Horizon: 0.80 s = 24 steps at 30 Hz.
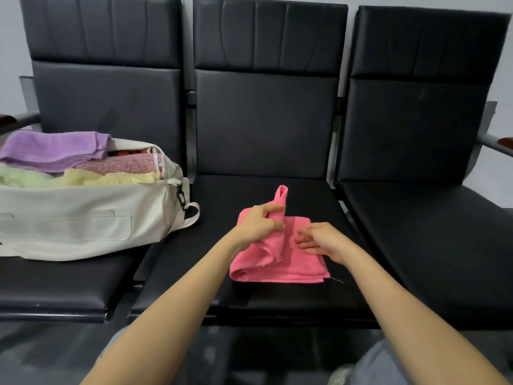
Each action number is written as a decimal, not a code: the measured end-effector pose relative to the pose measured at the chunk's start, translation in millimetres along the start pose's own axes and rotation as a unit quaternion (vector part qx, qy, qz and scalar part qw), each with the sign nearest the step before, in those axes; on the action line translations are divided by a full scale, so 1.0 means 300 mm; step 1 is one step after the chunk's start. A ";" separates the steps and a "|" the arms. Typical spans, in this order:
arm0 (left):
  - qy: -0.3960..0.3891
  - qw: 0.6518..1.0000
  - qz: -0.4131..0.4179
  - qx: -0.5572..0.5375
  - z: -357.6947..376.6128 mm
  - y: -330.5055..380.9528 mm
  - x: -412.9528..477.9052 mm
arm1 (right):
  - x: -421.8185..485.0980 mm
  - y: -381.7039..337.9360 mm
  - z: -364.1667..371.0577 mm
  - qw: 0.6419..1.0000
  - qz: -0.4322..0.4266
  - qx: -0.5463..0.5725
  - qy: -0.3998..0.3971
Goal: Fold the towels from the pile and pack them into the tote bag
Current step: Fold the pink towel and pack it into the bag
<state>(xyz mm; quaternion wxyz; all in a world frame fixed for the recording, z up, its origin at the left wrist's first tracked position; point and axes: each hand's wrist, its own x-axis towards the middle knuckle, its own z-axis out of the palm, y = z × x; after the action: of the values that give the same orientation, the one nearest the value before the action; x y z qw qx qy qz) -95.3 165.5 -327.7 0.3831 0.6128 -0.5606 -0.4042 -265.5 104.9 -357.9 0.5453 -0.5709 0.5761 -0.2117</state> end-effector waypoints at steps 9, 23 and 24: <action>-0.138 0.982 -0.055 -0.120 0.134 -0.026 0.040 | 0.015 0.009 -0.028 0.998 0.034 0.042 0.027; 0.035 0.965 -0.054 0.254 -0.088 -0.158 -0.019 | -0.007 -0.034 -0.014 0.998 -0.035 0.057 -0.009; 0.038 0.964 -0.056 0.256 -0.091 -0.167 -0.021 | -0.010 -0.027 -0.022 1.000 -0.028 -0.008 0.008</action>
<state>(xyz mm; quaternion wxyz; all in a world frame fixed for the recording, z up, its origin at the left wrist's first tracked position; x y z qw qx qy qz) -51.6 176.0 -363.1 0.2119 0.7357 -0.5951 -0.2443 -268.6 103.0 -347.7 0.5302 -0.5894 0.5657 -0.2269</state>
